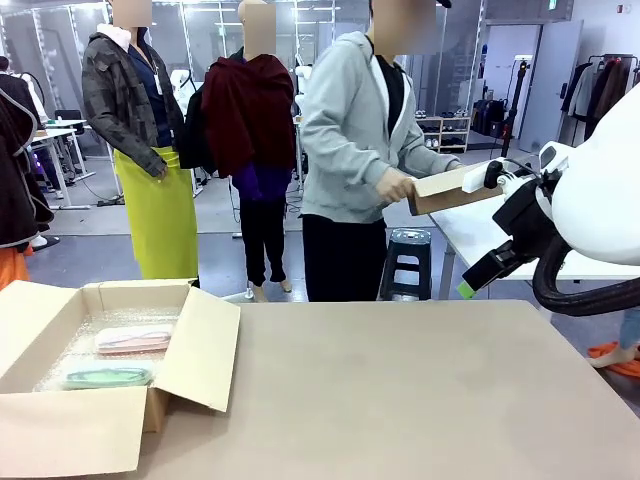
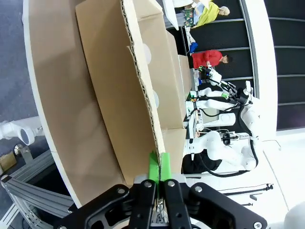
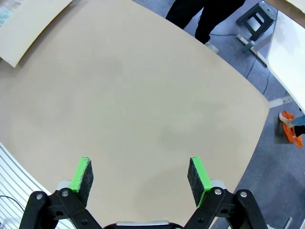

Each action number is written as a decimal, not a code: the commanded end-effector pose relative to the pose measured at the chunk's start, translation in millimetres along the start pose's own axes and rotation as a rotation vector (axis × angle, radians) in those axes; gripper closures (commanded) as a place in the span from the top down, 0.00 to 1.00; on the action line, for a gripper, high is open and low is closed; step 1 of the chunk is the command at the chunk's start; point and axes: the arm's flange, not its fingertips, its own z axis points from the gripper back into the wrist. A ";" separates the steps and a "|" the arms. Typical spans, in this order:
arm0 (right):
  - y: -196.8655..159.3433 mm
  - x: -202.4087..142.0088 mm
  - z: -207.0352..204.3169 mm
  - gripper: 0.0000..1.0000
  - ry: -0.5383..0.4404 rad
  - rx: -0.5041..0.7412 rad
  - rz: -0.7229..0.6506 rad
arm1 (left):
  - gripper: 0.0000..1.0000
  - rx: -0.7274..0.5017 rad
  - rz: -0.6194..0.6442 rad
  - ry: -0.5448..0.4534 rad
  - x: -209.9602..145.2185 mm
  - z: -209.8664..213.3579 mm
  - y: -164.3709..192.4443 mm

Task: Pack the glasses set securely to prepare it for shipping.
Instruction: Position the Package Box on the left side of the table.

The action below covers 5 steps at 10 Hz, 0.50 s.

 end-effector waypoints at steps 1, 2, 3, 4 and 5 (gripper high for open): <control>3.6 -0.5 -0.2 1.00 0.011 -0.011 -0.020 | 0.01 -0.001 0.000 -0.004 -3.2 -0.1 -2.8; 3.6 -0.5 -0.2 1.00 0.011 -0.011 -0.020 | 0.01 -0.001 0.000 -0.004 -3.2 -0.1 -2.8; 3.6 -0.5 -0.2 1.00 0.011 -0.011 -0.020 | 0.01 -0.001 0.000 -0.004 -3.2 -0.1 -2.8; 3.6 -0.5 -0.2 1.00 0.011 -0.011 -0.020 | 0.01 -0.001 0.000 -0.004 -3.2 -0.1 -2.8; 3.6 -0.5 -0.2 1.00 0.011 -0.011 -0.020 | 0.01 0.000 0.000 0.000 -0.1 0.1 0.0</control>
